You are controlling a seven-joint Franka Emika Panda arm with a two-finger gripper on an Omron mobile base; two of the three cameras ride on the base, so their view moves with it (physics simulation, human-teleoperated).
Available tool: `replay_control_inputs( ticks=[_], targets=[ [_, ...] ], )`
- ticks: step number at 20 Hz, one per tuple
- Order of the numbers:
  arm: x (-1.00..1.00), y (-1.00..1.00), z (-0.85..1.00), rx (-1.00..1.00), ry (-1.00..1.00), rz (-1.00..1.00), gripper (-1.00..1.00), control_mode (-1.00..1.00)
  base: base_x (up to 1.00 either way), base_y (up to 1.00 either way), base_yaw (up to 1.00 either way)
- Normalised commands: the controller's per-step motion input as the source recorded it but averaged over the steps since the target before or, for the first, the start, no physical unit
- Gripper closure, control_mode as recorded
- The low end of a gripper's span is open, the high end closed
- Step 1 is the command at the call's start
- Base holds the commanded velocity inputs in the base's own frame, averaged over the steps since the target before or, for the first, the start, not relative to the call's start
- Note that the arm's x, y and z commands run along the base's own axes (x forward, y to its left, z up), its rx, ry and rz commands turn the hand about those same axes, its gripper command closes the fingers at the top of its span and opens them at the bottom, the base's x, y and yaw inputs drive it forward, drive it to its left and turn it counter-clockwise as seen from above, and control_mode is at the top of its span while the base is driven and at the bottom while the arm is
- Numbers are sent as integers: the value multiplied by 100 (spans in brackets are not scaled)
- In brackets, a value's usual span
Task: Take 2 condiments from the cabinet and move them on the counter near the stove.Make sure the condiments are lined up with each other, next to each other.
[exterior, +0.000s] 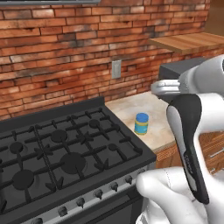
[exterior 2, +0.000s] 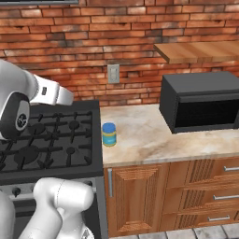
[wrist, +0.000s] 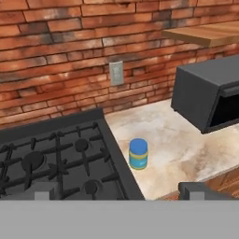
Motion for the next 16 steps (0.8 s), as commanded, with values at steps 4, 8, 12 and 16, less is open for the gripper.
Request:
replay_control_inputs(
  ticks=[4, 8, 12, 16],
  targets=[
    [-42, 3, 0, 0, 0, 14, -100, -100, 0, 0, 0],
    [-41, 3, 0, 0, 0, 14, -100, -100, 0, 0, 0],
    [-30, 5, 0, 0, 0, 5, -100, -100, 0, 0, 0],
    [-25, 0, 0, 0, 0, 1, -100, -100, 0, 0, 0]
  ],
)
